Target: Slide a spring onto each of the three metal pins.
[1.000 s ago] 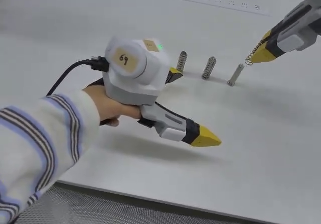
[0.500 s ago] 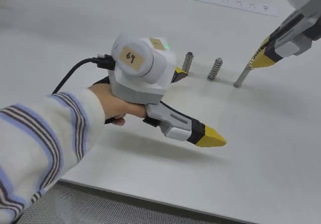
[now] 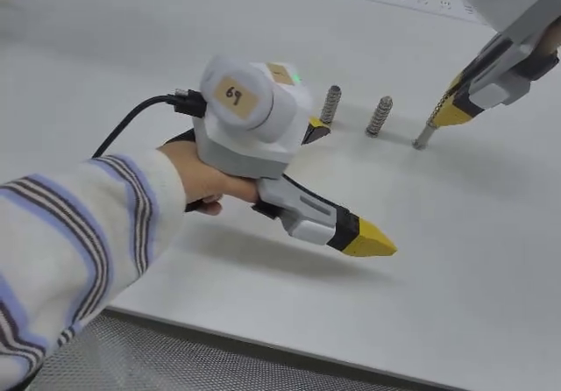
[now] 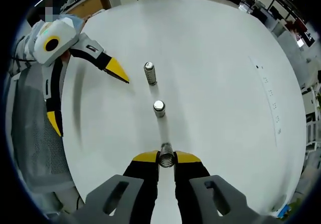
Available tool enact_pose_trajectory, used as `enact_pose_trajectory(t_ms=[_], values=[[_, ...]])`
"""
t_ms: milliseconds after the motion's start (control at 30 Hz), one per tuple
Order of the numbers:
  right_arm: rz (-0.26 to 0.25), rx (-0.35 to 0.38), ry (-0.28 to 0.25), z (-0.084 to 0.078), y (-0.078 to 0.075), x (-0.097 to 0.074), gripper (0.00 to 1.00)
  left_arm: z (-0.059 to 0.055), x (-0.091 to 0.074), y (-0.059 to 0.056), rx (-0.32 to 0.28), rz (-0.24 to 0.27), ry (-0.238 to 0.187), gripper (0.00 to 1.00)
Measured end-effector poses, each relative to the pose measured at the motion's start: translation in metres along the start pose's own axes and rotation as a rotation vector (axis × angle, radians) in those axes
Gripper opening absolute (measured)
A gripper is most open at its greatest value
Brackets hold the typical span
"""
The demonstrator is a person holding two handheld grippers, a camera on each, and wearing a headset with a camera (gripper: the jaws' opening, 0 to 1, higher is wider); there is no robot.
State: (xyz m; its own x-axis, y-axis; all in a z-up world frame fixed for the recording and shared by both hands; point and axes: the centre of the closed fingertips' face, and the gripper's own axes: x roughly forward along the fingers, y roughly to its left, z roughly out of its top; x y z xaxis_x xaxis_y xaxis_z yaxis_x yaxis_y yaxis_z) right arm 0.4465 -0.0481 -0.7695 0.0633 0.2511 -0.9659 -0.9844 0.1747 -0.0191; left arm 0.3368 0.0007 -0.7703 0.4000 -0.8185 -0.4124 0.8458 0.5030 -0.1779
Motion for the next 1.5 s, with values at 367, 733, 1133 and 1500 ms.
enact_pose_trajectory(t_ms=[367, 733, 1133, 1500], values=[[-0.017, 0.008, 0.011, -0.003, -0.001, 0.019, 0.08, -0.003, -0.002, -0.001, -0.001, -0.008, 0.013, 0.96], [-0.012, -0.002, 0.029, -0.006, 0.001, 0.029, 0.09, -0.008, -0.001, -0.002, -0.017, -0.007, 0.035, 0.98], [-0.026, -0.042, 0.018, -0.011, 0.002, 0.035, 0.16, -0.014, -0.005, 0.002, -0.024, 0.0, 0.06, 0.98], [-0.054, -0.053, -0.022, -0.011, 0.007, 0.024, 0.24, -0.007, -0.016, 0.014, -0.04, 0.029, 0.04, 0.97]])
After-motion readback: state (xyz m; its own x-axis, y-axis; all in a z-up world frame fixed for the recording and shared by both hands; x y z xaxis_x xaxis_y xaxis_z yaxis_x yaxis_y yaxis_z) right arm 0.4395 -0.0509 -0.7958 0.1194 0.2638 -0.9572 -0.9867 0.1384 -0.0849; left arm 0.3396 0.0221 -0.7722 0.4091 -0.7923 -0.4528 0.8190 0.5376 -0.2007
